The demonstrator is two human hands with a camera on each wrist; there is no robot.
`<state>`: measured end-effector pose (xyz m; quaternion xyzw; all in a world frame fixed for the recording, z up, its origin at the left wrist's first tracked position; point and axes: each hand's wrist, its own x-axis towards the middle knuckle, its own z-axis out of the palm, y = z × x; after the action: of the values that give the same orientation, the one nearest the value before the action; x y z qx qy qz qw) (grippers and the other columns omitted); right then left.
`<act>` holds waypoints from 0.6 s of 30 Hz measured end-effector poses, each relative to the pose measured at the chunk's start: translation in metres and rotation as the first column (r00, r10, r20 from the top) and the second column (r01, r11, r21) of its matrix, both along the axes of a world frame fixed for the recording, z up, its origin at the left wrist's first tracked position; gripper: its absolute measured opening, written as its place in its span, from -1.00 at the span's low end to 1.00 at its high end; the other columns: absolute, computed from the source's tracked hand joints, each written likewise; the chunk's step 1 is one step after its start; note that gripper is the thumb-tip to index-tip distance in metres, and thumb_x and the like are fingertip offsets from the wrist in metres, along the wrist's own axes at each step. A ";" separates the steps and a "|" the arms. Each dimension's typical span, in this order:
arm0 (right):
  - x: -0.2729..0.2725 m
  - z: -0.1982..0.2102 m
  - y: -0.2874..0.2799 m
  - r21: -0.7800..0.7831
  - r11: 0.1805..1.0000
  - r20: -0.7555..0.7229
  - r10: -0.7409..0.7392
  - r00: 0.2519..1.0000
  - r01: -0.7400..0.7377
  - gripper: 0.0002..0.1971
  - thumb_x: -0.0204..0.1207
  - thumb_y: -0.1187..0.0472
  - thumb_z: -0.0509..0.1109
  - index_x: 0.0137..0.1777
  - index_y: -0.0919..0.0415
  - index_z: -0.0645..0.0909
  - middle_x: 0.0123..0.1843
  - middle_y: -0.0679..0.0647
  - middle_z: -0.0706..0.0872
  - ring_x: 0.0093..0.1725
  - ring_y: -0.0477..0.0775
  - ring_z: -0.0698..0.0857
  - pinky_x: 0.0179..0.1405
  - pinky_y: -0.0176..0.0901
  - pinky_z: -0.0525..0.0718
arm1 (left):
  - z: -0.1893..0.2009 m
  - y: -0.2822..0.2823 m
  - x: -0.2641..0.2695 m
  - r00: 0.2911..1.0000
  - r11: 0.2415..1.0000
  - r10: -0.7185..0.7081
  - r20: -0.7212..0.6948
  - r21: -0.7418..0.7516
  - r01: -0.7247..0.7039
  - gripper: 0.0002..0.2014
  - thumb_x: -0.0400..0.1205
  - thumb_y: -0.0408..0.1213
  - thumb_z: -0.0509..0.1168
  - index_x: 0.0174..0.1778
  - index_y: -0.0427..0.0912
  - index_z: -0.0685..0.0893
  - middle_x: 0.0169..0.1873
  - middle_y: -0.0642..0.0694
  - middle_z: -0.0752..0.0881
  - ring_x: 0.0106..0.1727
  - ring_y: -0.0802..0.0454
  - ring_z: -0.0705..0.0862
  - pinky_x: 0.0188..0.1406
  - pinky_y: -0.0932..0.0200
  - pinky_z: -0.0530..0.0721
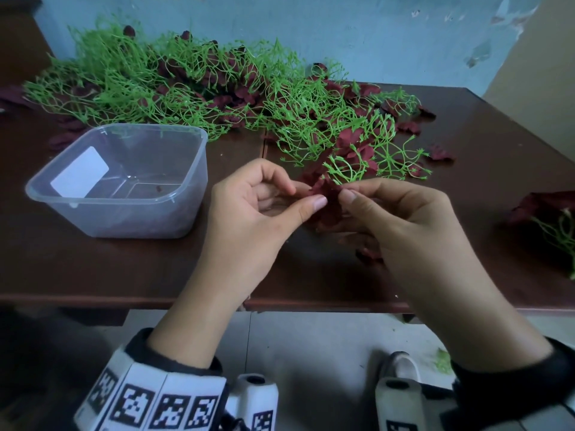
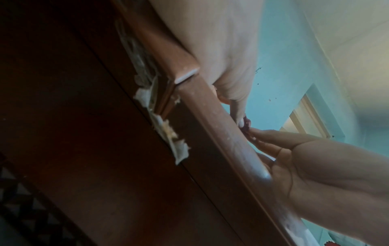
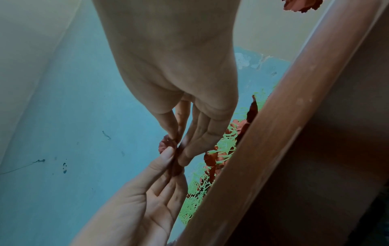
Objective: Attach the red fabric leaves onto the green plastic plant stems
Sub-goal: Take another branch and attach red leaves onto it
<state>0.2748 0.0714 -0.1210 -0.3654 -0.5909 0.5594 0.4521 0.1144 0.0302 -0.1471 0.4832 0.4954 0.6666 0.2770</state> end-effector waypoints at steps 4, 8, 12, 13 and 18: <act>0.001 0.000 -0.001 0.005 1.000 0.033 0.020 0.999 -0.021 -0.91 0.60 0.28 0.46 -0.10 0.24 0.77 -0.23 0.21 0.86 -0.26 0.07 0.83 -0.43 -0.37 0.63 | -0.001 0.000 0.000 0.999 0.999 -0.037 0.016 -0.026 0.037 -0.74 0.48 -0.46 0.60 -0.19 -0.22 0.60 -0.17 -0.13 0.89 -0.05 -0.02 0.89 0.05 0.10 0.83; 0.002 -0.002 -0.001 0.097 0.995 0.126 -0.025 0.992 0.013 -0.90 0.62 0.25 0.45 -0.12 0.18 0.77 -0.26 0.13 0.86 -0.39 -0.14 0.74 -0.47 -0.42 0.57 | 0.001 0.000 0.000 0.998 0.998 -0.057 0.037 -0.038 0.059 -0.78 0.48 -0.46 0.59 -0.15 -0.23 0.65 -0.22 -0.10 0.89 -0.11 0.06 0.88 -0.05 0.24 0.78; 0.002 -0.004 0.000 0.350 0.934 0.157 -0.135 0.978 0.072 -0.88 0.60 0.37 0.46 -0.11 0.14 0.70 -0.28 0.08 0.74 -0.42 -0.10 0.64 -0.53 -0.12 0.58 | -0.001 0.002 -0.003 0.995 0.997 -0.064 0.083 -0.041 0.067 -0.80 0.49 -0.43 0.59 -0.14 -0.12 0.72 -0.17 -0.16 0.88 -0.11 -0.02 0.86 -0.01 0.08 0.81; 0.001 -0.004 0.000 0.432 0.900 0.187 -0.154 0.970 0.060 -0.85 0.58 0.38 0.46 -0.10 0.10 0.72 -0.26 0.03 0.71 -0.39 -0.11 0.66 -0.49 -0.07 0.61 | -0.001 0.002 -0.003 0.993 0.996 -0.073 0.096 -0.049 0.078 -0.81 0.49 -0.44 0.58 -0.13 -0.12 0.73 -0.16 -0.19 0.88 -0.10 -0.03 0.85 0.00 0.05 0.81; -0.003 -0.008 0.001 0.531 0.847 0.262 -0.172 0.949 0.007 -0.88 0.50 0.30 0.58 -0.03 0.10 0.84 -0.13 -0.02 0.76 -0.29 -0.12 0.72 -0.33 -0.48 0.51 | -0.002 0.003 -0.002 0.989 0.991 -0.113 0.093 -0.058 0.119 -0.87 0.52 -0.49 0.54 -0.11 -0.19 0.81 -0.20 -0.15 0.89 -0.15 0.07 0.84 -0.09 0.26 0.76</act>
<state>0.2720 0.0722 -0.1288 -0.3366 -0.7644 0.2933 0.4652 0.1122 0.0329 -0.1489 0.4720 0.4743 0.6544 0.3523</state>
